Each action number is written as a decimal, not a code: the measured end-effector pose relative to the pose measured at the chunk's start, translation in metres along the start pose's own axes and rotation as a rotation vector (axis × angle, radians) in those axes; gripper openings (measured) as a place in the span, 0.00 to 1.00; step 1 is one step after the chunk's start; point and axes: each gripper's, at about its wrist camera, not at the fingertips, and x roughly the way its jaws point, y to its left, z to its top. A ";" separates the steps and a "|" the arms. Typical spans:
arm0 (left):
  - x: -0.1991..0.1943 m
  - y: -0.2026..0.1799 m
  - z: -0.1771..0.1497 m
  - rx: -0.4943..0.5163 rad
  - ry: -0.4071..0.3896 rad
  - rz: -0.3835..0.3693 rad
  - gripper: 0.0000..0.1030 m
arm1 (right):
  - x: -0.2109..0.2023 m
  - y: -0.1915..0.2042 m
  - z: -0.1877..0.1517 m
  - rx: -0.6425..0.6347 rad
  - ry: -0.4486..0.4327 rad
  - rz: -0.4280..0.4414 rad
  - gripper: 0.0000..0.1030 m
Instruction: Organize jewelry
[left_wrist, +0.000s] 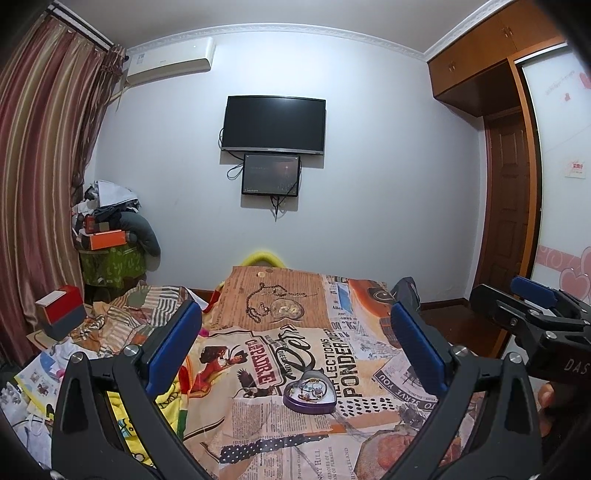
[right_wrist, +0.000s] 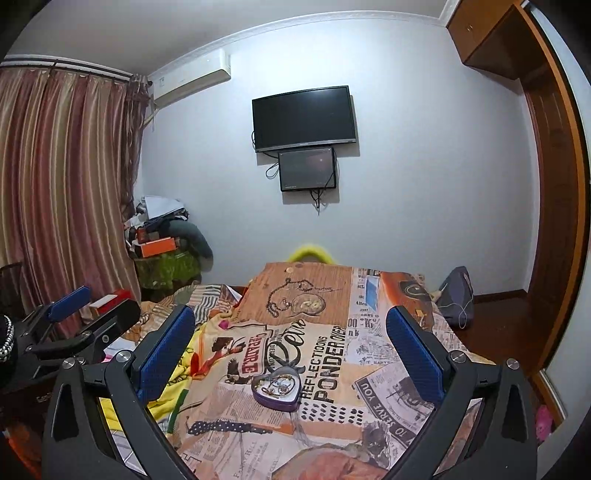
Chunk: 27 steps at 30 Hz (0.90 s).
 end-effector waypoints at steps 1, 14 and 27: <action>0.000 0.000 0.000 0.000 0.000 0.000 0.99 | 0.001 0.000 -0.001 0.001 0.002 0.002 1.00; 0.005 0.004 -0.001 -0.015 0.017 -0.002 0.99 | 0.001 -0.002 0.001 0.010 0.016 0.007 1.00; 0.013 0.006 -0.001 -0.030 0.039 -0.029 0.99 | 0.004 -0.005 0.000 0.016 0.025 0.005 1.00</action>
